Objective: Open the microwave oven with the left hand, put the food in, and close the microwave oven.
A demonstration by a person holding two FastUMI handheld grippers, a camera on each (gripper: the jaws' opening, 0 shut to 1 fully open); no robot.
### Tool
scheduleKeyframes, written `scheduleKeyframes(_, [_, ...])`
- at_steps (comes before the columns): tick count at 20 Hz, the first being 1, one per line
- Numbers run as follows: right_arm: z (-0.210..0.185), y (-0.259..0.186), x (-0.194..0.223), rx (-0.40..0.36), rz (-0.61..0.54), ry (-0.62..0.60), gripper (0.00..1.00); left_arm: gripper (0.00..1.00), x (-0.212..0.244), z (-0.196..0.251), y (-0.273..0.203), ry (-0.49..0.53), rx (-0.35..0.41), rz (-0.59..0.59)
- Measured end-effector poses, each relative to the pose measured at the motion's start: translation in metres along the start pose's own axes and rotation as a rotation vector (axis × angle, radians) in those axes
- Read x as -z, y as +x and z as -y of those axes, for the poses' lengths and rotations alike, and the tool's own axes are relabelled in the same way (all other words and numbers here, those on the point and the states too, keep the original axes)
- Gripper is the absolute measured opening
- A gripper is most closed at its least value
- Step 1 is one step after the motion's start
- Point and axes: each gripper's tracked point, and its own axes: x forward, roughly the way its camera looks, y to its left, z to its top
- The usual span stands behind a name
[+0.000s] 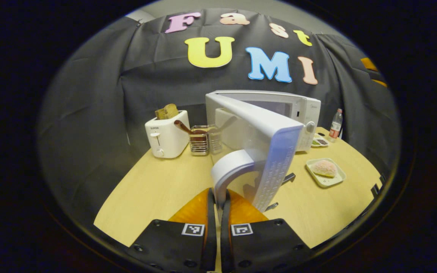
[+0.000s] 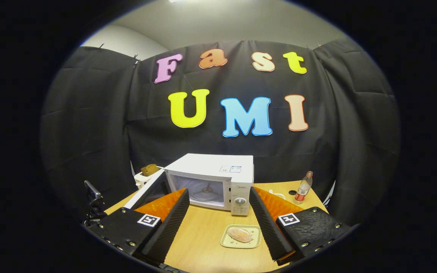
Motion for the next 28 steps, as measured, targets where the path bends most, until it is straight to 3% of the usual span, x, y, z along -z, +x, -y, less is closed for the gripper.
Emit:
scheduleKeyframes(9, [-0.028,0.008,0.003,-0.033,-0.015,-0.044,0.97,0.14,0.007,-0.028,0.000,-0.012,0.106,0.000])
scheduleKeyframes(11, [-0.037,0.011,0.006,-0.061,-0.034,-0.025,0.97,0.26,0.006,-0.033,0.002,-0.016,0.108,-0.006])
scheduleKeyframes(16, [-0.042,0.017,0.001,-0.077,-0.038,-0.019,0.97,0.83,0.004,-0.036,-0.002,-0.001,0.094,0.000])
scheduleKeyframes(17, [-0.041,0.018,0.001,-0.077,-0.036,-0.024,0.97,0.89,0.001,-0.037,-0.006,-0.003,0.091,0.011])
scheduleKeyframes(22, [-0.037,0.027,0.006,-0.110,-0.054,-0.014,0.97,0.95,-0.002,-0.054,-0.026,-0.041,0.027,0.024])
scheduleKeyframes(28, [-0.020,0.042,0.019,-0.182,-0.105,0.012,0.97,0.95,-0.012,-0.076,-0.069,-0.106,-0.147,0.057])
